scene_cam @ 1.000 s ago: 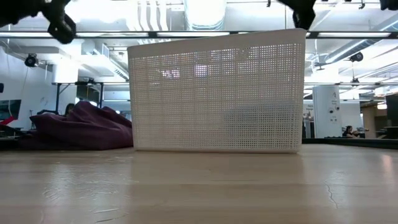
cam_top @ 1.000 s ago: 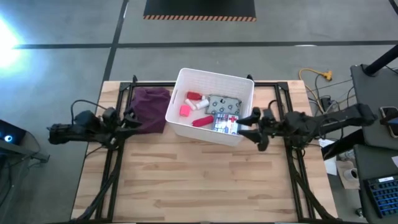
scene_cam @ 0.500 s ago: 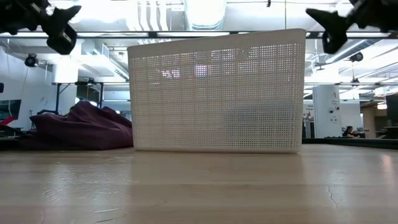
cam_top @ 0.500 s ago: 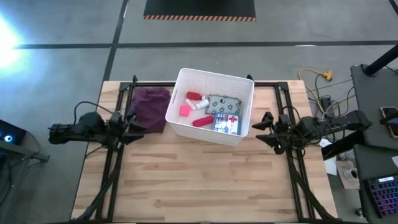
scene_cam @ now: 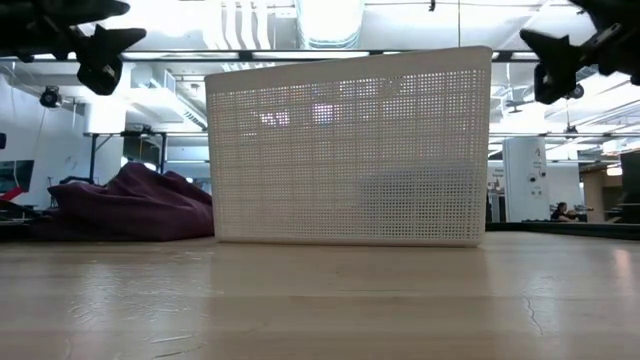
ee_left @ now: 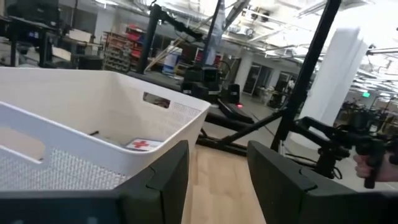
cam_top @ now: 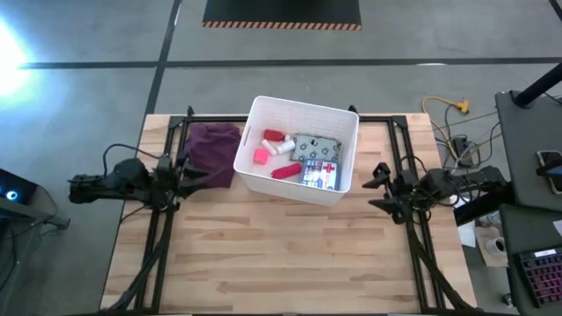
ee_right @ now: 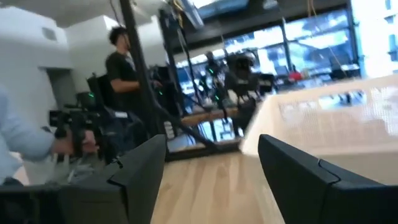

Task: Pick & place medical supplies in basket/bin
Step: Return to Home Position

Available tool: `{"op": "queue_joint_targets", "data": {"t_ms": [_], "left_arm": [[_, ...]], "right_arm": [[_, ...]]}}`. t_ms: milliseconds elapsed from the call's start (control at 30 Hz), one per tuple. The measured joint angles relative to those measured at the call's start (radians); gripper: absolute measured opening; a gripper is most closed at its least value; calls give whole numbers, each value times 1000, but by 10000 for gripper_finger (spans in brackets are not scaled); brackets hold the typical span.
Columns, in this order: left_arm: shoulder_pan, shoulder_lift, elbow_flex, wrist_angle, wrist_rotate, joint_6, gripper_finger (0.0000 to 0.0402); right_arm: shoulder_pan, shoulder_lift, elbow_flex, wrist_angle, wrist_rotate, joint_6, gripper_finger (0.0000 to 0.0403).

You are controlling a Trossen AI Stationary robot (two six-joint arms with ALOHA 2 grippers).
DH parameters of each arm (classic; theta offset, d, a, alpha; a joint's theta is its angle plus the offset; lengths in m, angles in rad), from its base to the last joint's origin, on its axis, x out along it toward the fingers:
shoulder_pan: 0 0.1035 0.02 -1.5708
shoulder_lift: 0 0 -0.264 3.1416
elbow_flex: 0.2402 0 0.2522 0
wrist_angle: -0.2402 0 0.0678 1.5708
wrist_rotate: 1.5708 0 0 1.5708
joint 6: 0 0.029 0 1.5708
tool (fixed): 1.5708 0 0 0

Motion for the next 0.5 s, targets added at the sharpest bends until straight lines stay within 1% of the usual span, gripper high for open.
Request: {"op": "queue_joint_targets", "data": {"t_ms": [133,233,333,400,500], "left_arm": [[0,23,-2,-1,2,-2,148],[0,44,-2,0,2,-2,148],[0,78,-7,26,2,-2,148],[-1,107,-14,82,8,73,148],[-3,127,-37,125,77,210,148]], "right_arm": [[0,-8,-1,-88,18,17,245],[0,6,-2,-153,36,80,244],[0,21,-3,-205,38,98,247],[0,34,-3,-195,40,115,249],[0,47,-3,-194,19,94,251]]}}
